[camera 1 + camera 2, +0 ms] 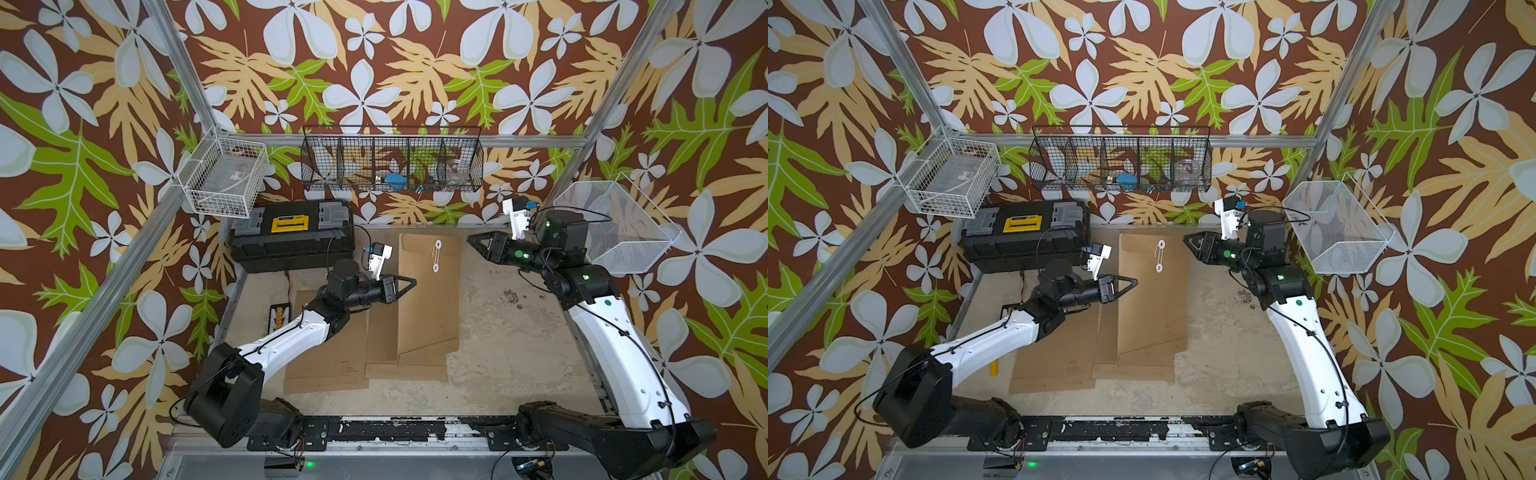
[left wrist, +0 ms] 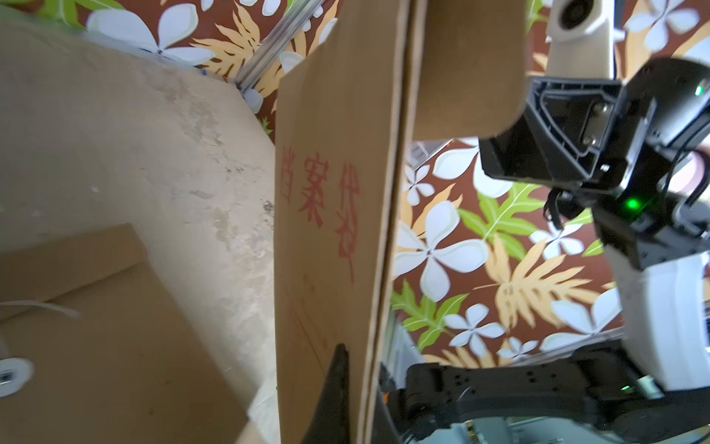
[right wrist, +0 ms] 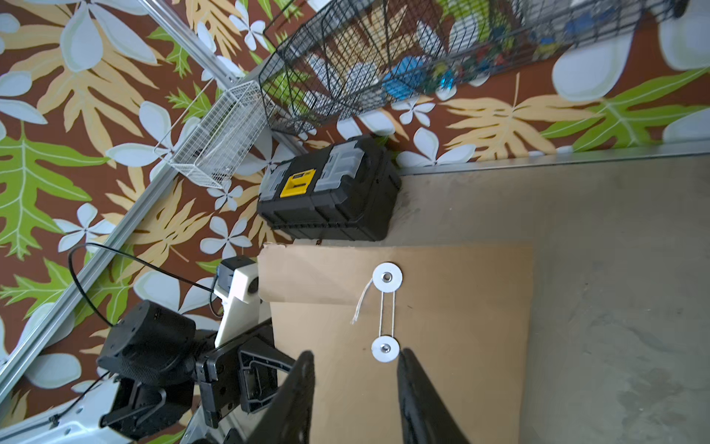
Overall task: Close the mouth of the file bag
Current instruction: Place the file bag at the center of the board.
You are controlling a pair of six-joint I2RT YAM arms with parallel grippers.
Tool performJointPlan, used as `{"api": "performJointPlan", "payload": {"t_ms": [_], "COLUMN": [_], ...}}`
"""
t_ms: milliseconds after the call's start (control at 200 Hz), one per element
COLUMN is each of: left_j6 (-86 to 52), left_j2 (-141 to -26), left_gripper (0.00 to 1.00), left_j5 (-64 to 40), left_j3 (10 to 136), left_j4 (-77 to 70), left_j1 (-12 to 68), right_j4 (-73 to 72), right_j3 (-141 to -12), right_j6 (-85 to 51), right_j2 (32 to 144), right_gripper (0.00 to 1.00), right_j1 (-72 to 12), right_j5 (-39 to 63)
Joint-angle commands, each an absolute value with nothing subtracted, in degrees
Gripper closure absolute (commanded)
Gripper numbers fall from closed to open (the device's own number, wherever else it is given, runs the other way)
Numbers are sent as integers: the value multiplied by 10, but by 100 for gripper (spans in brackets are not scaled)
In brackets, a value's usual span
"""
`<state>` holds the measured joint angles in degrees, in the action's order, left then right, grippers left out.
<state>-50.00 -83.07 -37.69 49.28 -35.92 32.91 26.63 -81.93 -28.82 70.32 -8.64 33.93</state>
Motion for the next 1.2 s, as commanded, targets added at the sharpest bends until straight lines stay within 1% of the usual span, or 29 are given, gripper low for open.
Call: {"api": "performJointPlan", "payload": {"t_ms": [0,210,390,505,576,626,696,751,796,871,936,986,1006,1051,1086,1196], "left_j6": [-613,-638,-664,-645,-647,-644,-616,-574,-542,-496,-441,-376,-345,-291,-264,-239], "left_j2": [-883,-1070,-1197,-1261,-1282,-1293,-1303,-1308,-1305,-1288,-1273,-1267,-1267,-1266,-1259,-1200], "left_gripper": [100,100,100,100,100,96,95,90,84,70,61,48,44,39,36,32], "left_j5": [-354,-339,-261,-246,-231,-228,-229,-234,-223,-202,-189,-164,-150,-108,-89,-80], "left_j3": [516,592,672,749,763,774,798,827,844,849,868,901,917,954,956,895], "left_j4": [-491,-526,-549,-491,-466,-439,-370,-289,-221,-135,-51,39,81,180,230,272], "left_j1": [346,423,474,492,498,499,501,502,503,503,503,503,505,507,505,491], "right_j4": [254,250,283,287,285,285,279,273,268,267,265,265,263,258,254,260], "right_j3": [-833,-814,-813,-798,-791,-787,-780,-774,-772,-770,-767,-765,-763,-758,-756,-761], "right_j6": [-292,-290,-258,-250,-246,-243,-243,-244,-245,-243,-241,-240,-240,-243,-245,-236], "right_j2": [710,706,701,697,696,697,701,703,705,711,714,718,718,715,712,717], "right_gripper": [61,61,60,59,59,59,59,59,59,59,58,58,58,58,58,58], "right_j1": [-85,-86,-87,-86,-87,-87,-86,-87,-86,-87,-86,-86,-87,-87,-86,-87], "right_j5": [280,271,243,237,233,231,231,233,234,233,231,228,225,216,212,197]}}
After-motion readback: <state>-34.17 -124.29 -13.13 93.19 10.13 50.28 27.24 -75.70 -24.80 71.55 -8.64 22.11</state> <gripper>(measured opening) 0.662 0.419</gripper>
